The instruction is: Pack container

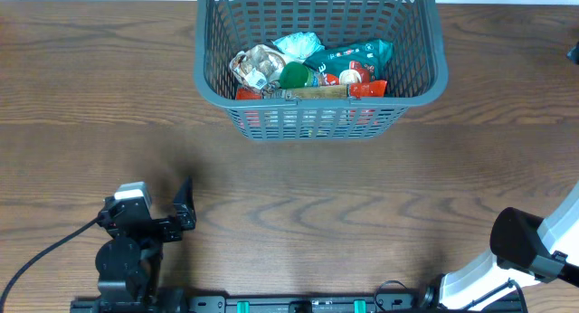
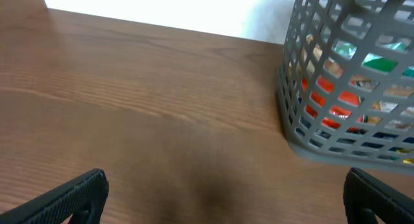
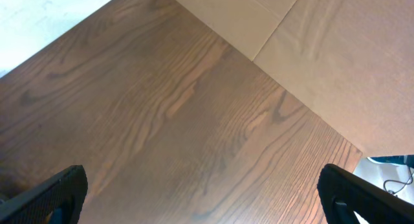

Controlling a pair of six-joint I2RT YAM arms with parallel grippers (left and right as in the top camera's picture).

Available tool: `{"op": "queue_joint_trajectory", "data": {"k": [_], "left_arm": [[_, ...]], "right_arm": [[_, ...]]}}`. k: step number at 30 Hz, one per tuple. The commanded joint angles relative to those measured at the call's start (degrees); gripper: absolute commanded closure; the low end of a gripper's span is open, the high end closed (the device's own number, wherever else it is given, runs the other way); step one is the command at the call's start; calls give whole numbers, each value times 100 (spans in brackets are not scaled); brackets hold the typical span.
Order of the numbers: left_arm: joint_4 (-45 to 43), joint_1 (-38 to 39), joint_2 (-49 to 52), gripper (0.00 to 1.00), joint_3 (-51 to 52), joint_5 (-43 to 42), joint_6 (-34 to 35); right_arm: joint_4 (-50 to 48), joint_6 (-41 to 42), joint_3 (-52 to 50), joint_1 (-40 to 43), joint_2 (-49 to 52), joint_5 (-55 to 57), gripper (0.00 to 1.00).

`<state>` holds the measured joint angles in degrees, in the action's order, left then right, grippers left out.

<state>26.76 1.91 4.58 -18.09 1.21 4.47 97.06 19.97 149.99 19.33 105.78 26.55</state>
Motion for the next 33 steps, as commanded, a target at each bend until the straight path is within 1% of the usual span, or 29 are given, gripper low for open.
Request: {"op": "queue_joint_trajectory", "data": {"k": [1, 9, 20, 24, 28, 31, 33], "left_arm": [[-74, -35, -192, 1, 168, -85, 33], [-144, -35, -369, 1, 442, -79, 31], [-632, -35, -446, 1, 931, -79, 28], [-656, -35, -446, 1, 1034, -81, 24], [-654, -35, -446, 2, 1038, -98, -260], [-654, -35, -446, 1, 1038, -232, -660], [-629, -35, -446, 1, 1038, -232, -728]], "right_arm": [[11, 59, -15, 85, -42, 20, 1], [11, 59, -15, 85, -42, 20, 1], [11, 59, -15, 85, -42, 20, 1], [11, 59, -15, 85, -42, 20, 1], [11, 59, -15, 85, -42, 20, 1], [9, 59, -15, 85, -42, 20, 1], [9, 59, -15, 85, -42, 20, 1]]}}
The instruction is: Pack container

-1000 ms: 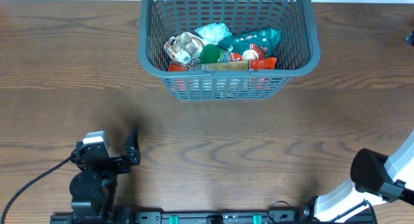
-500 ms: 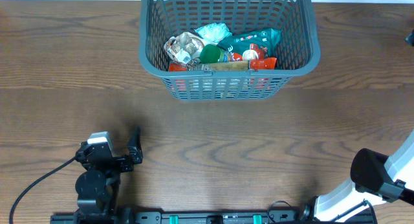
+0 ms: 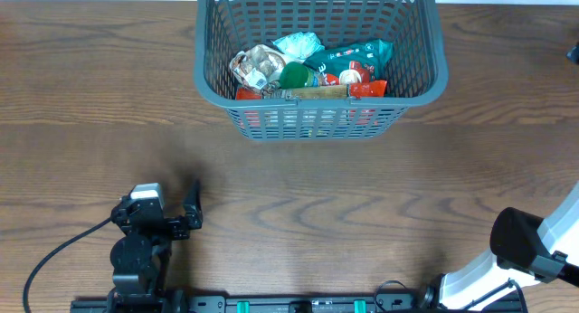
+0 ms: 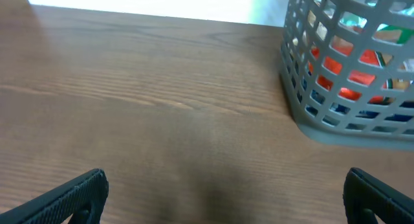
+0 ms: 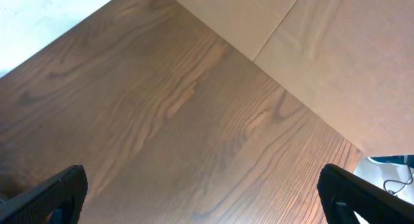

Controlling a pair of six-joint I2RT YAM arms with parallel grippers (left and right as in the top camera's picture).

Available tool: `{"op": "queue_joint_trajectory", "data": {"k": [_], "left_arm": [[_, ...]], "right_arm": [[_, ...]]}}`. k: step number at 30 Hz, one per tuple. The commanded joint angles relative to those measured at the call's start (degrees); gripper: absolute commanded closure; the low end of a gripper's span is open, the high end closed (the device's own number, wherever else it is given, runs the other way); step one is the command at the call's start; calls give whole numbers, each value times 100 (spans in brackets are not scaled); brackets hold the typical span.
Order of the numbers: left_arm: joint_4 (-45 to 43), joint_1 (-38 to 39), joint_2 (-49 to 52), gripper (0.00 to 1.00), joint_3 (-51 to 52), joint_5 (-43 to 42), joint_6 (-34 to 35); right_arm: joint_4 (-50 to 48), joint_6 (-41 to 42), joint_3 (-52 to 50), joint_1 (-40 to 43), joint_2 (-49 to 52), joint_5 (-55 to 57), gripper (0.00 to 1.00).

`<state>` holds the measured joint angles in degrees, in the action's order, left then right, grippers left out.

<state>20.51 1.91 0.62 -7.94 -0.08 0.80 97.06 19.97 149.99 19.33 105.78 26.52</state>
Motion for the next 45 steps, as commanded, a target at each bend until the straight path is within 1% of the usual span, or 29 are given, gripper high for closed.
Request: {"op": "queue_joint_trajectory", "data": {"k": [1, 4, 10, 45], "left_arm": [[9, -35, -50, 1, 24, -103, -361], [13, -35, -50, 1, 24, -101, -363], [15, -35, -50, 1, 24, -101, -638], [37, -35, -39, 1, 22, -98, -634]], "right_arm": [[9, 59, -15, 85, -42, 22, 1], [11, 59, -15, 85, -42, 22, 1], [9, 59, -15, 85, -42, 22, 1], [11, 59, -15, 85, -42, 22, 1]]}}
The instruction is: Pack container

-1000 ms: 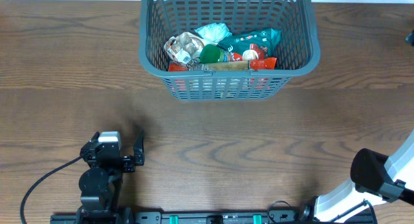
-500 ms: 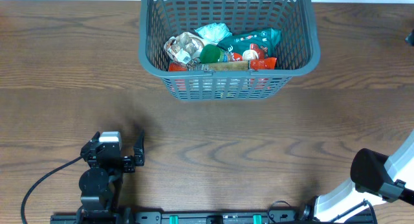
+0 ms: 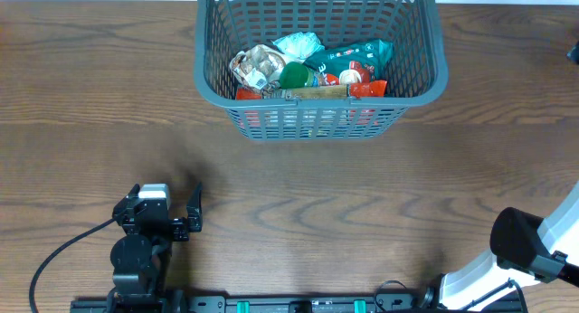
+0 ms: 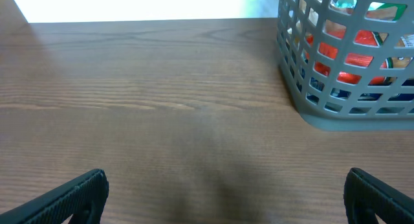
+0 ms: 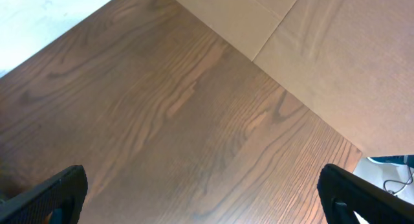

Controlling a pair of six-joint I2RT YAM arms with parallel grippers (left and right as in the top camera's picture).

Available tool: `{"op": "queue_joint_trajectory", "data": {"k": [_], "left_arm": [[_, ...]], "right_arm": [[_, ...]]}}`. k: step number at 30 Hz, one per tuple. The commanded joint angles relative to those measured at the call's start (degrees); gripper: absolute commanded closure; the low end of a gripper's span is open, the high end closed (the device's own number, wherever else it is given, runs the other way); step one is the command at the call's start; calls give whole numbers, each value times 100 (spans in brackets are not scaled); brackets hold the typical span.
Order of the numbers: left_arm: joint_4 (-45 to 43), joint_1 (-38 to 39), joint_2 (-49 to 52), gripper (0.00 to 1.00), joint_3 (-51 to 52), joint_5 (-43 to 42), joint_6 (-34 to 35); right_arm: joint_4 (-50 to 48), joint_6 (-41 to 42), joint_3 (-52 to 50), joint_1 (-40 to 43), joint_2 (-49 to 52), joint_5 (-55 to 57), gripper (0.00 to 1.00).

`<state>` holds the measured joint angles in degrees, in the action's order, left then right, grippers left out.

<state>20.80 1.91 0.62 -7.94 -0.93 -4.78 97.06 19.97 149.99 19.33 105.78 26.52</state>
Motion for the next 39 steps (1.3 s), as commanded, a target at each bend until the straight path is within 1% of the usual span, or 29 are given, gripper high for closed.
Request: {"op": "queue_joint_trajectory", "data": {"k": [1, 12, 17, 19, 22, 24, 27, 31, 35, 39], "left_arm": [[9, -35, -39, 1, 24, -13, -76], [9, -35, -39, 1, 24, -11, -76], [9, -35, -39, 1, 24, -13, -76], [9, -35, -39, 1, 24, -11, -76], [9, -35, -39, 1, 24, -13, -76], [9, -35, -39, 1, 24, -13, -76], [9, -35, -39, 1, 24, -13, -76], [9, -35, -39, 1, 24, -13, -76], [9, -35, -39, 1, 24, -13, -76], [9, -35, -39, 1, 24, -13, -76]], "right_arm": [[11, 59, -15, 85, -42, 22, 1], [22, 81, -15, 76, -57, -4, 1], [-46, 129, -17, -140, -195, -144, 1], [-205, 129, -57, -358, -313, -334, 1], [-874, 127, -273, -697, -570, -713, 1], [-1674, 127, -671, -1023, -894, -997, 1], [-2708, 125, -1366, -1436, -1355, -1137, 1], [-3893, 127, -2671, -1939, -2181, -1137, 1], [-4356, 160, -4079, -2164, -3110, -1137, 1], [-4752, 433, -5630, -2177, -4068, -1134, 1]]}}
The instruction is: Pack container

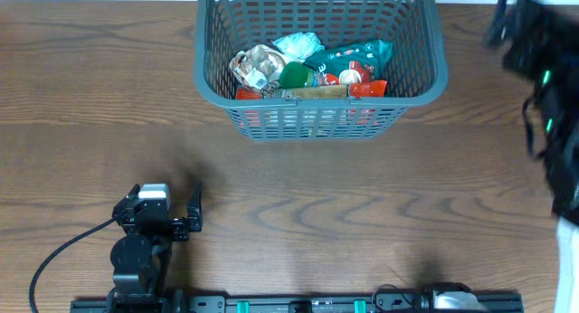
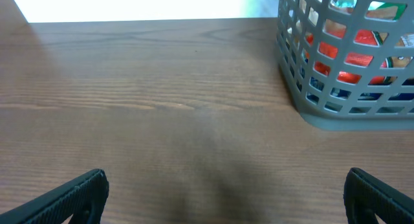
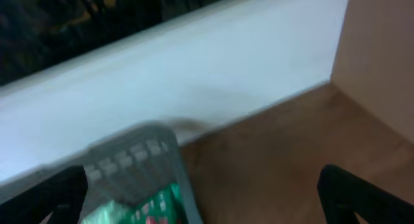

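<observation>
The grey mesh basket (image 1: pixel 321 123) stands at the far middle of the table and holds several snack packets, among them a green one (image 1: pixel 348 55) and a red one (image 1: pixel 366 89). My left gripper (image 1: pixel 172 206) rests low at the near left, open and empty, and faces the basket (image 2: pixel 343 88) across bare wood; its fingertips (image 2: pixel 84 188) show at the bottom corners. My right arm (image 1: pixel 529 42) is a blur at the far right beside the basket. The right gripper (image 3: pixel 204 185) is open and empty, with the basket's corner (image 3: pixel 139 156) at its lower left.
The brown wooden table (image 1: pixel 380 213) stretches between the basket and the arms. A white wall (image 3: pixel 194 75) runs behind the table's far edge. A black cable (image 1: pixel 54 254) trails from the left arm at the near left.
My right arm has left the near right corner and is now up at the far right beside the basket, blurred. Its wrist view now shows the basket and wall. The left gripper has not moved.
The left gripper stood at the near left, turned at an angle to the basket. It then sat slightly further right and squared up to face the basket, and it stayed there. The right arm stayed at the near right corner until now.
</observation>
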Controlling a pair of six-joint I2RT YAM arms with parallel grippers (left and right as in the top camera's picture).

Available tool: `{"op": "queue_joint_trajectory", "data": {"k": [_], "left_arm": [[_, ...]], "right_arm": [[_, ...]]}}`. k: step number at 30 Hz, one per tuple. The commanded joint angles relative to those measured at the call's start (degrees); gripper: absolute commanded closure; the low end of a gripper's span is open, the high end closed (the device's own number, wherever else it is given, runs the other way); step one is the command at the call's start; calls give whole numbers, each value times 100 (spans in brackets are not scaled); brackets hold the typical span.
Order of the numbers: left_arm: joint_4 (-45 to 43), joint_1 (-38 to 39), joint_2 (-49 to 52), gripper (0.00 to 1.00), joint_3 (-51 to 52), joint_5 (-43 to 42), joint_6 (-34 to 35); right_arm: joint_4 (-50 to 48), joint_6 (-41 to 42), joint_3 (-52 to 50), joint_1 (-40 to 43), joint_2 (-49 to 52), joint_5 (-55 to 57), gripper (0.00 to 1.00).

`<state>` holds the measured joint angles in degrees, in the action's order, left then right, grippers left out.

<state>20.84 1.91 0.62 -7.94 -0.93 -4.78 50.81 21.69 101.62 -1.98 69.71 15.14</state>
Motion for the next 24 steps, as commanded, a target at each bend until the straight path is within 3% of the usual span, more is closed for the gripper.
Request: {"op": "queue_joint_trajectory", "data": {"k": [1, 12, 18, 24], "left_arm": [[4, -35, -39, 1, 24, -13, -76], [4, -35, -39, 1, 24, -13, -76], [4, -35, -39, 1, 24, -13, -76], [4, -35, -39, 1, 24, -13, -76]], "right_arm": [[-315, 280, -1235, -46, -728, 4, 1], [-2444, 306, -5683, -46, -3469, -22, 1], [-3106, -402, -7193, -46, -4662, -516, 1], [-3152, -918, -7945, -46, -5377, -922, 1]]}}
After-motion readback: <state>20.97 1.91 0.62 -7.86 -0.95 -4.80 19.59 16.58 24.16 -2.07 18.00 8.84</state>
